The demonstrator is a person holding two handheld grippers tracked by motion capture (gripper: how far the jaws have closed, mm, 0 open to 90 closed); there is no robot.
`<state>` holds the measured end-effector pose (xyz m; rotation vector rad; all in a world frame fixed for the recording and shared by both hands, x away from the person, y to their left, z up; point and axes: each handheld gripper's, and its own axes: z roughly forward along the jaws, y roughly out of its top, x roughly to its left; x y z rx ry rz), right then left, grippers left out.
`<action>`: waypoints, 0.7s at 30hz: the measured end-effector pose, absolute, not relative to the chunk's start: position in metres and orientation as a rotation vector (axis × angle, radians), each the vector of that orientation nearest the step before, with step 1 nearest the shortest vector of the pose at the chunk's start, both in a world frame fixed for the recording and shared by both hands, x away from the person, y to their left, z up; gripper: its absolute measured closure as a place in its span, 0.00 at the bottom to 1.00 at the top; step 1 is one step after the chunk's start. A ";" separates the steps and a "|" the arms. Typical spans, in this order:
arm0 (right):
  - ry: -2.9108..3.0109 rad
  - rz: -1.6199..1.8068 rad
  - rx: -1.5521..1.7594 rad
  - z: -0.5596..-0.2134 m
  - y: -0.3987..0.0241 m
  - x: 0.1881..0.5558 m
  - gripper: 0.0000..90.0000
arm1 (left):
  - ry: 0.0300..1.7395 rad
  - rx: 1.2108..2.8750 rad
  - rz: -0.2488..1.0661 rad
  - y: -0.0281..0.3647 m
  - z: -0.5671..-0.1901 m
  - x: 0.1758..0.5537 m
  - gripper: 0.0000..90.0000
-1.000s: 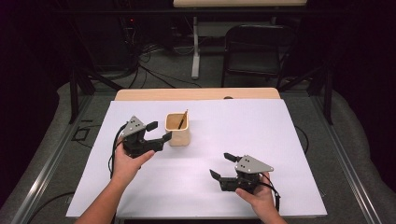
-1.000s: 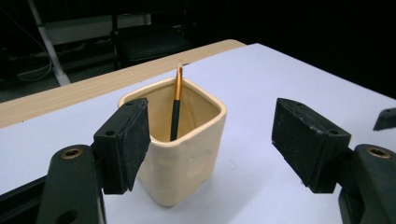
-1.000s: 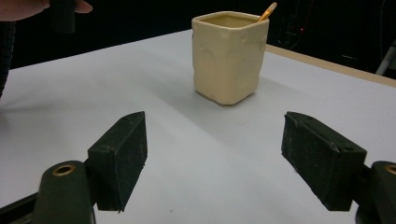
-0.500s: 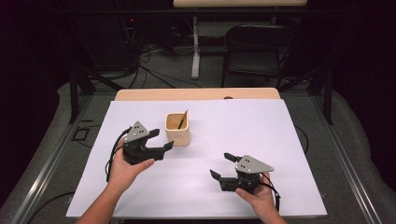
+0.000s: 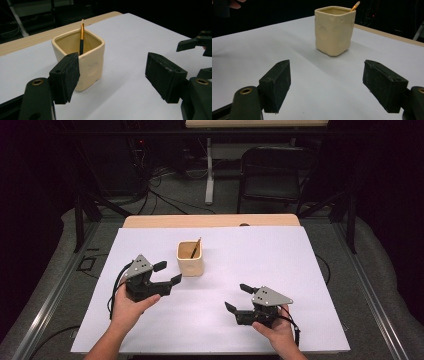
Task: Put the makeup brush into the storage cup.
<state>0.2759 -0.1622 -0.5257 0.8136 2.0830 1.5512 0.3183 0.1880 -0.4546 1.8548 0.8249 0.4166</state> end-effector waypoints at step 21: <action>2.086 1.549 0.810 -0.526 -0.161 0.275 0.24 | 0.777 1.929 0.342 0.196 -0.496 0.290 0.24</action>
